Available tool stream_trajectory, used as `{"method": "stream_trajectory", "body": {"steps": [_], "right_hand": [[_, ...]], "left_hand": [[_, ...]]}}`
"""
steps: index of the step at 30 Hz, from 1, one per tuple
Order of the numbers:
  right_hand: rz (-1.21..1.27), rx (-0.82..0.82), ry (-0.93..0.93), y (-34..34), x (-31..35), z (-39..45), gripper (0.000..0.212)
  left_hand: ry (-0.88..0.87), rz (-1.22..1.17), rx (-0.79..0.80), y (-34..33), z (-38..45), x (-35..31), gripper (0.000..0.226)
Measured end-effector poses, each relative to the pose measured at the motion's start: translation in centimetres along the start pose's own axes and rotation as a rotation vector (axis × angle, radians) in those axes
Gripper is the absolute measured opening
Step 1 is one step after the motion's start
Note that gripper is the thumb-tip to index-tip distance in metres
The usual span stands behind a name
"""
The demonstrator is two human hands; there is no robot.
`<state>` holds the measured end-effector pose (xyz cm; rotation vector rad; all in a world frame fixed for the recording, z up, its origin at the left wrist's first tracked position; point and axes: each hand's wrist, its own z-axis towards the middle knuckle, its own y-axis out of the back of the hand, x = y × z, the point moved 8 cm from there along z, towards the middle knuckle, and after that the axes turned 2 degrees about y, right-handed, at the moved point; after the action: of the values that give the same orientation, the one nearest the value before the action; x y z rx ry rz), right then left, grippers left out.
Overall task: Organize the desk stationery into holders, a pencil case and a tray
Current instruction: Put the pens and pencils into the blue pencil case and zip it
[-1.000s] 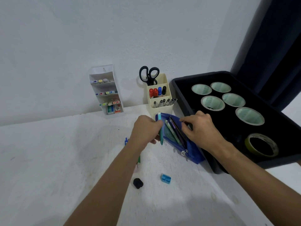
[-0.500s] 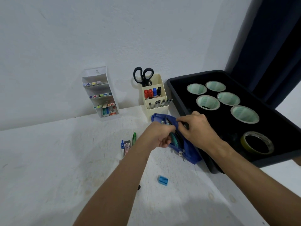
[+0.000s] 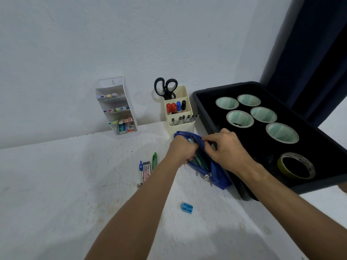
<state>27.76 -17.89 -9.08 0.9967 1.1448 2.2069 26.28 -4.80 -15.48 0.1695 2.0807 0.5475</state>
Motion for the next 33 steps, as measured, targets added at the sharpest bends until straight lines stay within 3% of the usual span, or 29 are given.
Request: {"method": "stream_trajectory", "body": {"steps": [4,7,13,19,26,29,33], "right_hand": [[-0.058,0.036,0.019,-0.6,-0.1,0.1,0.024],[-0.074,0.045,0.054,-0.7,0.3,0.0,0.026],[-0.101,0.091,0.156,-0.5,2.0,-0.2,0.022],[-0.098,0.116,0.169,-0.5,2.5,-0.3,0.022],[-0.082,0.117,0.173,-0.6,2.4,-0.4,0.021],[-0.058,0.111,0.164,-0.6,2.2,-0.3,0.021],[-0.039,0.062,0.091,-0.3,1.3,-0.1,0.024]], "left_hand": [[-0.114,-0.016,-0.149,2.6,-0.6,0.6,0.02],[-0.168,0.117,-0.26,5.3,-1.5,1.8,0.022],[-0.015,0.601,-0.333,8.5,-2.4,6.5,0.016],[-0.029,0.752,-0.397,7.8,-4.0,7.6,0.018],[-0.085,0.807,-0.43,6.1,-4.8,6.9,0.012],[-0.105,0.706,-0.411,5.6,-5.0,6.5,0.01],[-0.138,0.436,-0.374,6.1,-4.8,4.9,0.033]]}}
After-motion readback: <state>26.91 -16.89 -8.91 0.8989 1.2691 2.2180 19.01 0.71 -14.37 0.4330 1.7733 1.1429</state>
